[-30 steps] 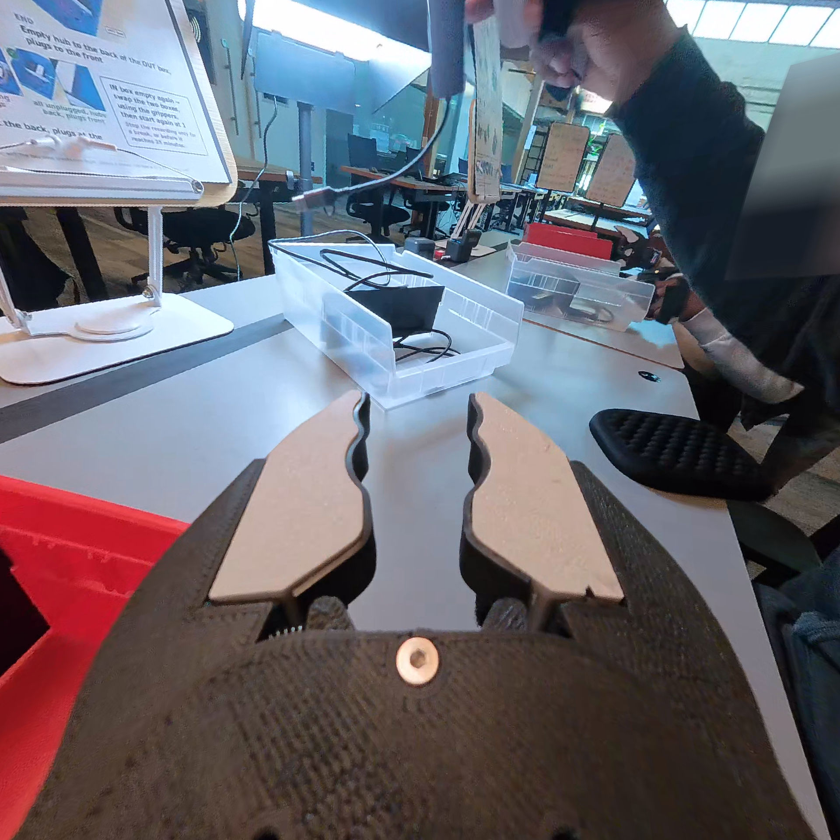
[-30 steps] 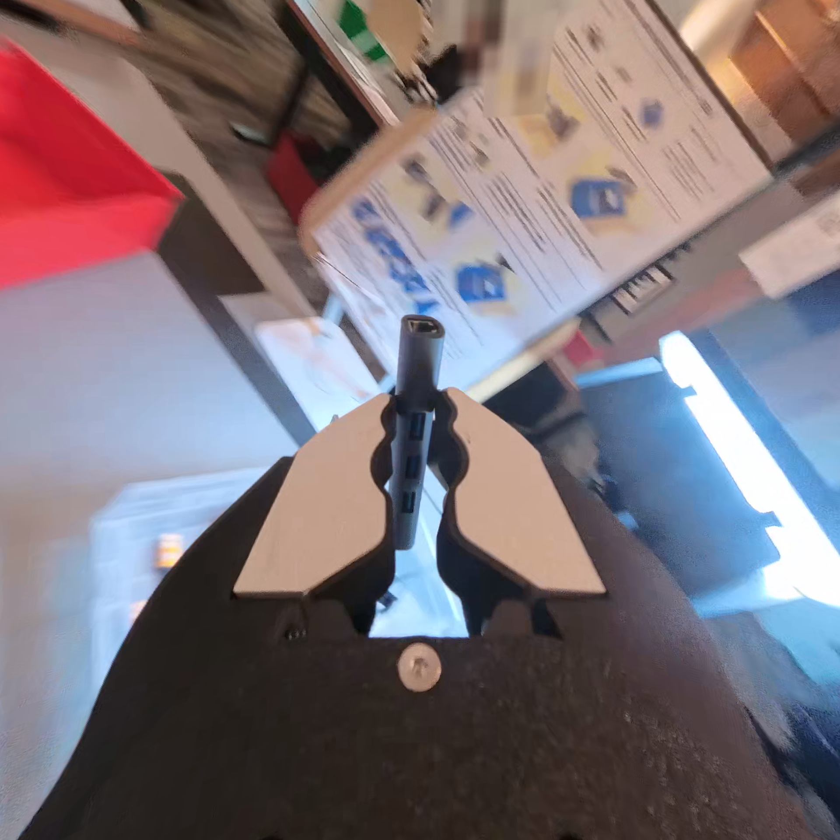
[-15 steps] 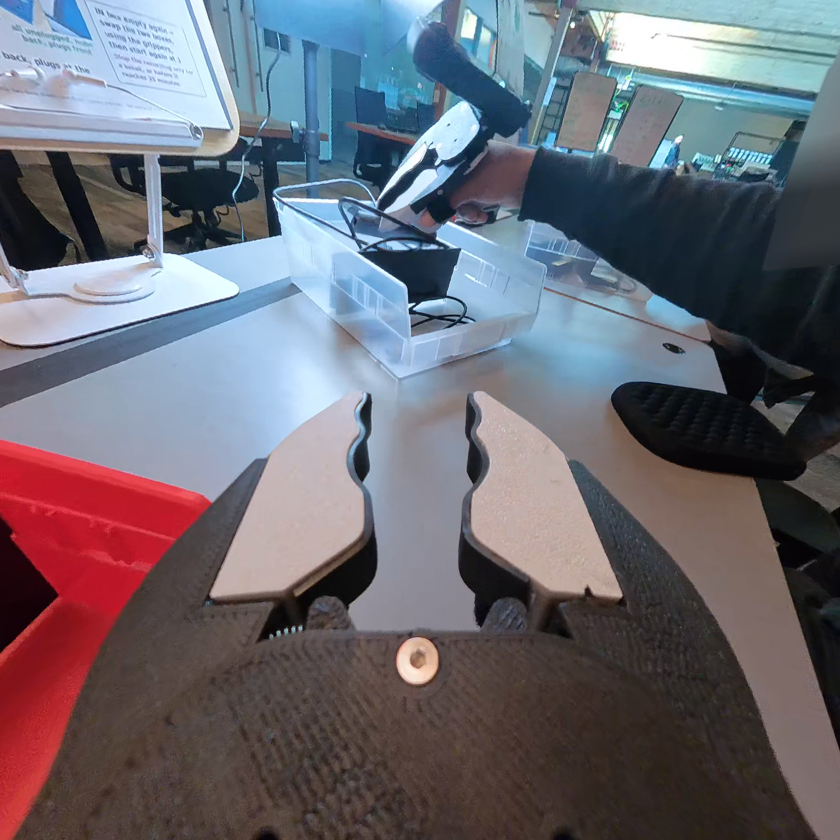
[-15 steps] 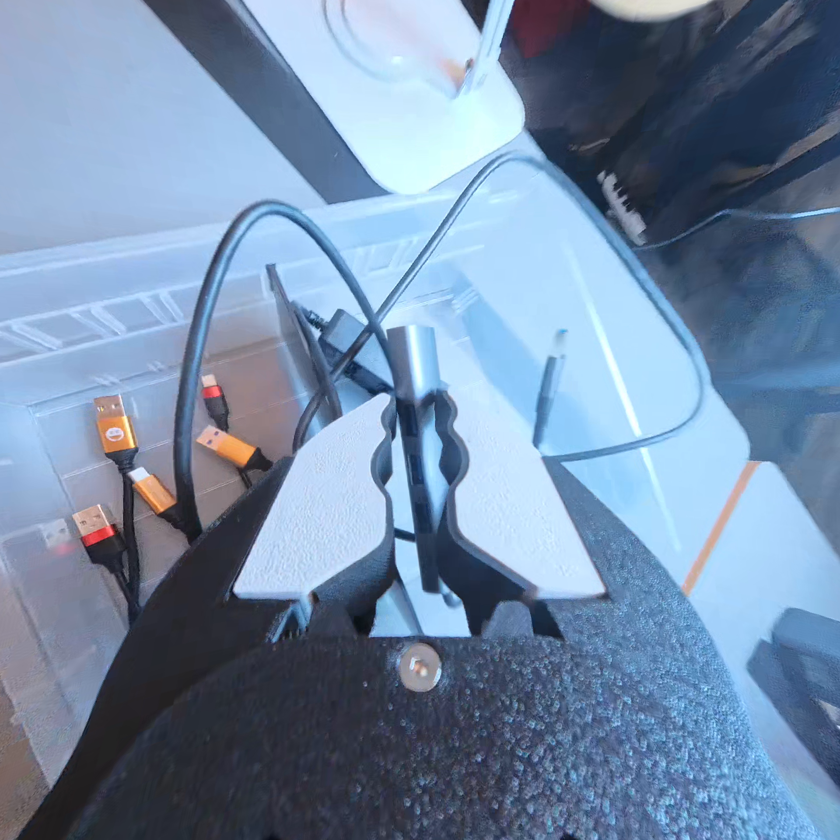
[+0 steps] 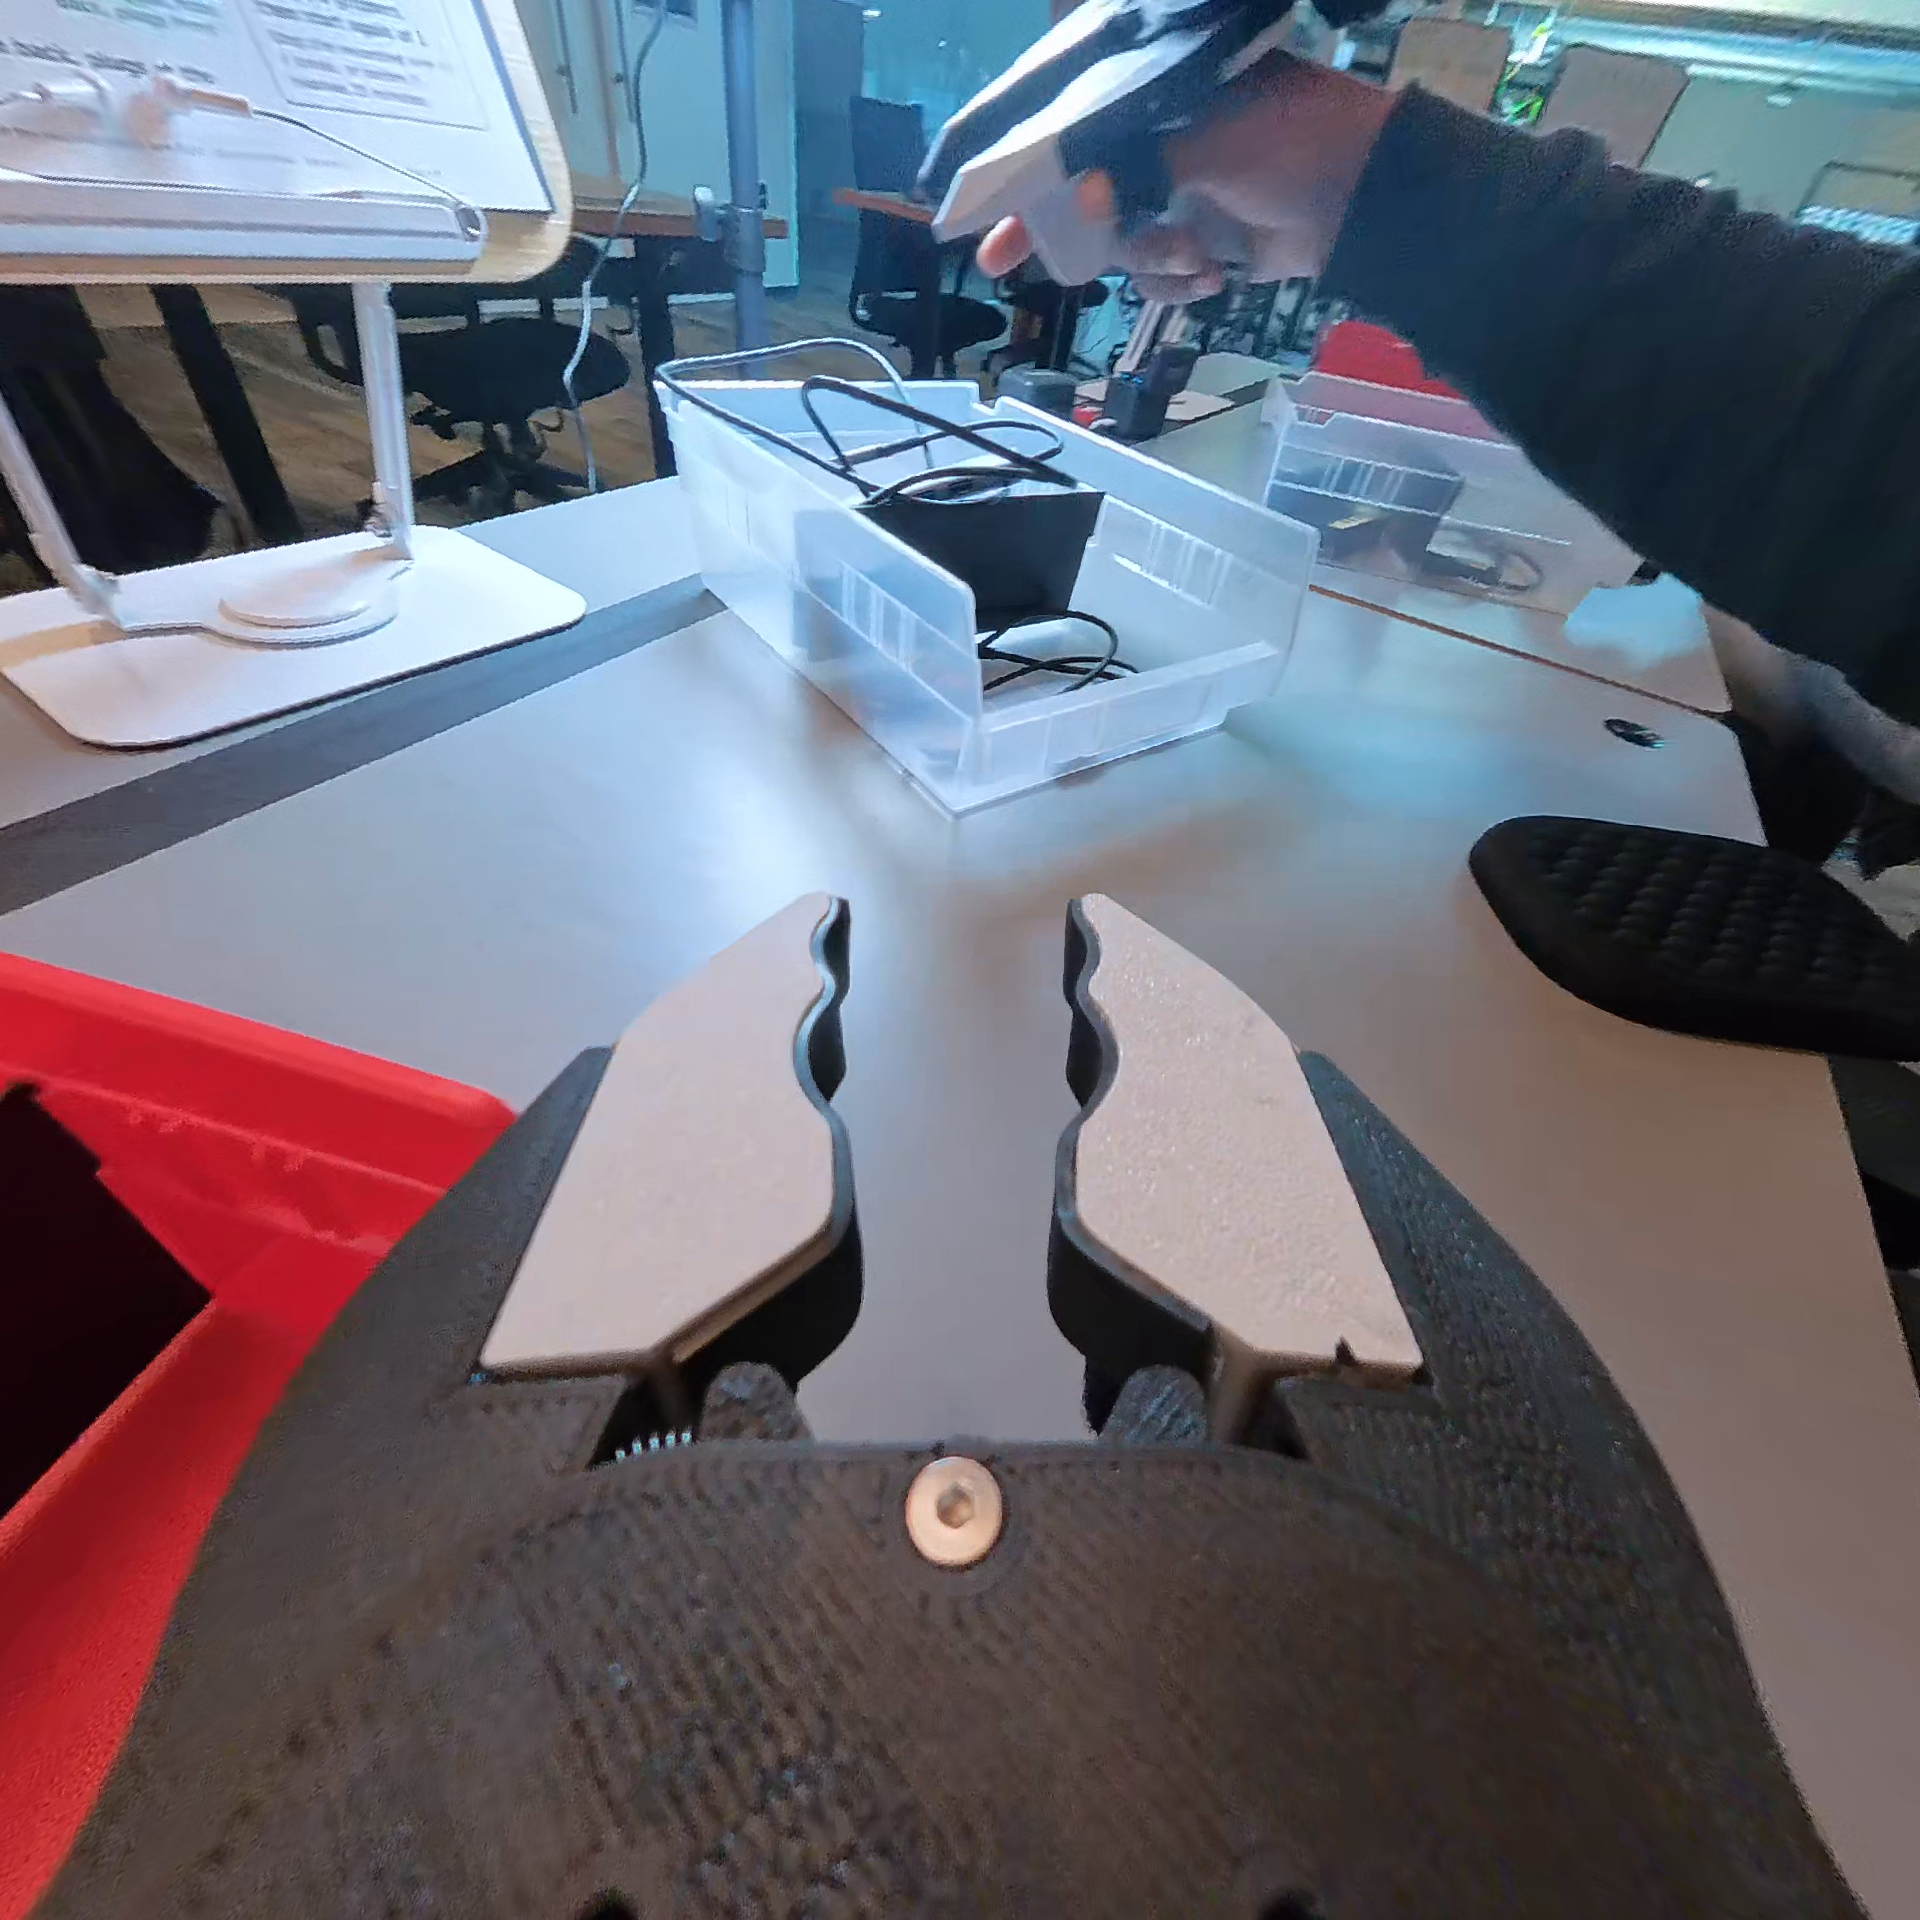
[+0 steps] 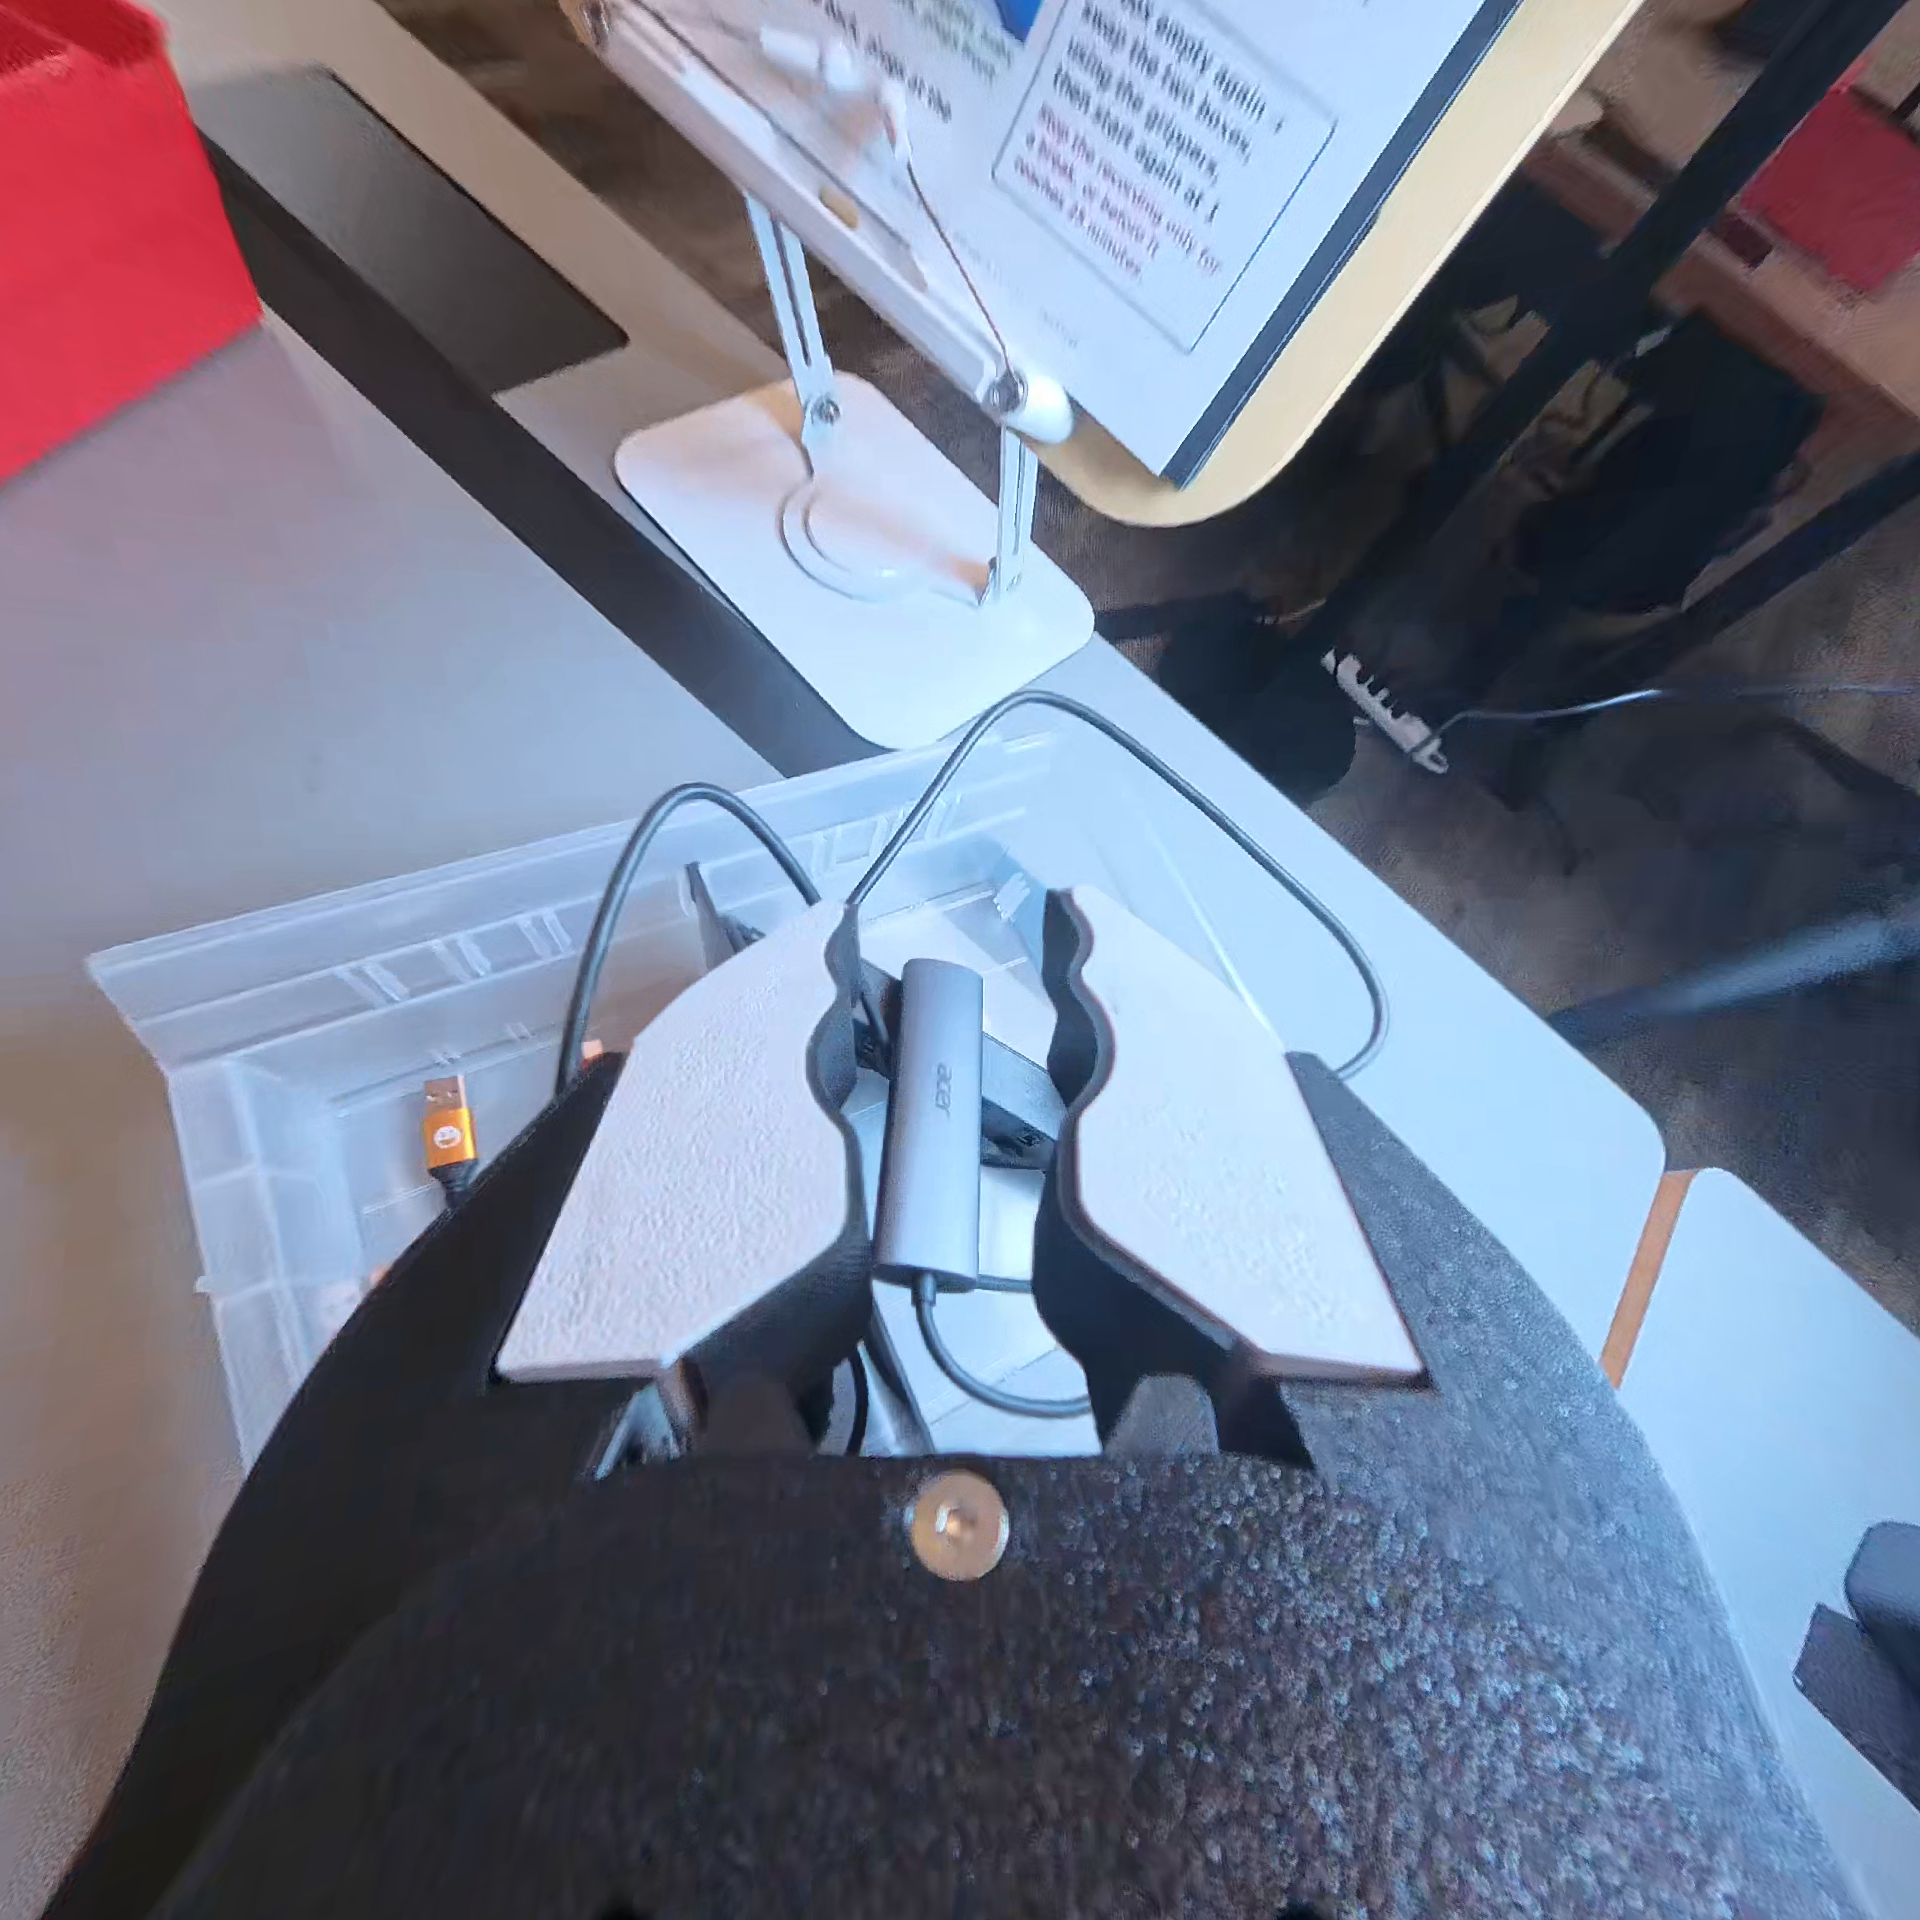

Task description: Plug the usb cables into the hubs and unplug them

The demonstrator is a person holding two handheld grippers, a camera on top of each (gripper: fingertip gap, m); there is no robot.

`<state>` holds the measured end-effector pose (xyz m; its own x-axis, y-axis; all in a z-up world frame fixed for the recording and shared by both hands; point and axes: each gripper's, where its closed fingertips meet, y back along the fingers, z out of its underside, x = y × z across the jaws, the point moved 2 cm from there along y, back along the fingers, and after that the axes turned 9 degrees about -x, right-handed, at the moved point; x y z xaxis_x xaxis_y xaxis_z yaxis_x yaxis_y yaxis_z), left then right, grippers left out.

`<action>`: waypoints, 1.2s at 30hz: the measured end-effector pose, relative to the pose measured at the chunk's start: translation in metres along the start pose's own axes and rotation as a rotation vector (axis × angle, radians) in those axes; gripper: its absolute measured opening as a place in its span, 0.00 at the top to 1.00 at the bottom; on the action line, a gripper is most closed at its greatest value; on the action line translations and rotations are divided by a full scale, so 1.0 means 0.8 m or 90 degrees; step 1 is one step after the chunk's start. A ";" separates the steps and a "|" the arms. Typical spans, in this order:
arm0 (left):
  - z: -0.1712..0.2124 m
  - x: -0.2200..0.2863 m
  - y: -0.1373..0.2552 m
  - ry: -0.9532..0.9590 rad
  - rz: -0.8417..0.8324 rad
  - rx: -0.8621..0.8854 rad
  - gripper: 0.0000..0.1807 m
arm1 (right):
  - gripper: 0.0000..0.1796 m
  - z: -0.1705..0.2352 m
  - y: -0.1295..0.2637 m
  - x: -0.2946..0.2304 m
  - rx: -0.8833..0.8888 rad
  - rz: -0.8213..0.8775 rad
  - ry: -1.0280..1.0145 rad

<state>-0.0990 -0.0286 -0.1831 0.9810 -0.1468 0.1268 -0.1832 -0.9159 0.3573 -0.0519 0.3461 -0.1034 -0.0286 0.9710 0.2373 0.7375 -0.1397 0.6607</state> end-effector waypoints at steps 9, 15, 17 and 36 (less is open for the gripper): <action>0.011 -0.066 0.074 -0.044 -0.173 -0.204 0.71 | 0.67 0.073 0.043 -0.127 0.018 -0.014 0.070; 0.121 -0.113 0.109 -0.108 -0.203 -0.607 0.67 | 0.68 0.164 0.003 -0.207 -0.243 -0.041 0.278; 0.145 -0.130 0.102 -0.161 -0.216 -0.680 0.70 | 0.68 0.178 -0.020 -0.212 -0.310 -0.057 0.311; 0.070 -0.063 -0.079 -0.509 -0.143 -0.540 0.79 | 0.82 0.187 0.039 -0.378 -0.186 -0.077 0.457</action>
<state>-0.1333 0.0156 -0.2643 0.7028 -0.4816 -0.5236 0.3105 -0.4545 0.8349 0.0810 0.0773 -0.2610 -0.6005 0.6335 0.4879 0.4962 -0.1832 0.8487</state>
